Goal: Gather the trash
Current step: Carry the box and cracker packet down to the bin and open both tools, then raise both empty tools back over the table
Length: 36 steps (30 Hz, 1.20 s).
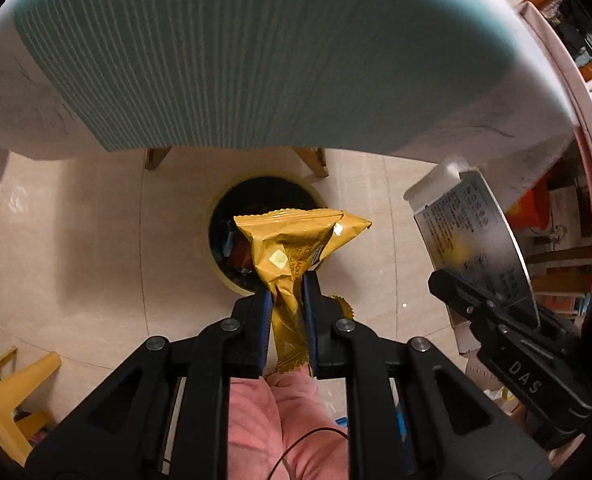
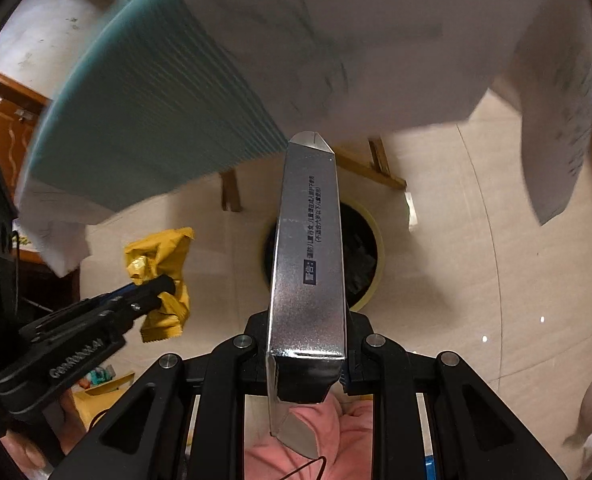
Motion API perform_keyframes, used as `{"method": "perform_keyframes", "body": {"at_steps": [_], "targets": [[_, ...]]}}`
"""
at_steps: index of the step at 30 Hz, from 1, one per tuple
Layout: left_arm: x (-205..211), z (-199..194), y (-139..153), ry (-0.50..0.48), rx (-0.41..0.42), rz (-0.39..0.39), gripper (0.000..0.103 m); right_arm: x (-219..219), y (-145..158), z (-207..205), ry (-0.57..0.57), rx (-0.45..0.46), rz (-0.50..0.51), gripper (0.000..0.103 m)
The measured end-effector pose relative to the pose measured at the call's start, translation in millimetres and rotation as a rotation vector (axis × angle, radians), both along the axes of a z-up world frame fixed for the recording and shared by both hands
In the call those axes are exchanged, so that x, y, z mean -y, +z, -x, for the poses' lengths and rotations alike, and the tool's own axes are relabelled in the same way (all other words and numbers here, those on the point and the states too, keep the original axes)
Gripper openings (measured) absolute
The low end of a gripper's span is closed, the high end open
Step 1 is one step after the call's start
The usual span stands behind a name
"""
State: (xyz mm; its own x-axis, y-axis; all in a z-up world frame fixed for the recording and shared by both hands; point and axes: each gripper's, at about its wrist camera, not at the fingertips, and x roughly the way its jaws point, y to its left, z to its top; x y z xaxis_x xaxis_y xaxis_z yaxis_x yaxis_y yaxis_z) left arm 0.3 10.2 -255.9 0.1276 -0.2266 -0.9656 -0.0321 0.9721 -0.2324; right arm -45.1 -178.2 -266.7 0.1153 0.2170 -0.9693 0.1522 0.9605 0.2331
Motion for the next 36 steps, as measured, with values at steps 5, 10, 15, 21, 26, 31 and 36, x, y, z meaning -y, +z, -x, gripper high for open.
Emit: {"method": "perform_keyframes", "body": {"at_steps": [5, 10, 15, 21, 26, 31, 36], "targets": [[-3, -9, -59, 0.028, -0.022, 0.004, 0.012, 0, -65, -4, -0.029, -0.034, 0.011, 0.020], [5, -20, -110, 0.038, -0.035, 0.010, 0.012, -2, -122, -10, -0.052, -0.074, 0.011, 0.020], [16, -30, -150, 0.031, -0.041, 0.002, 0.012, -7, -165, -22, -0.049, -0.089, -0.018, 0.021], [23, -40, -172, 0.039, -0.039, 0.006, 0.035, -13, -189, -33, -0.050, -0.097, -0.064, 0.036], [3, -42, -183, 0.095, -0.027, -0.033, 0.068, -8, -187, -38, -0.047, -0.081, -0.063, 0.045], [-7, -42, -183, 0.111, -0.010, -0.075, 0.073, -6, -183, -38, -0.031, -0.070, -0.053, 0.046], [-3, -39, -178, 0.089, 0.006, -0.109, 0.075, -3, -167, -35, -0.037, -0.064, -0.052, 0.047]]}}
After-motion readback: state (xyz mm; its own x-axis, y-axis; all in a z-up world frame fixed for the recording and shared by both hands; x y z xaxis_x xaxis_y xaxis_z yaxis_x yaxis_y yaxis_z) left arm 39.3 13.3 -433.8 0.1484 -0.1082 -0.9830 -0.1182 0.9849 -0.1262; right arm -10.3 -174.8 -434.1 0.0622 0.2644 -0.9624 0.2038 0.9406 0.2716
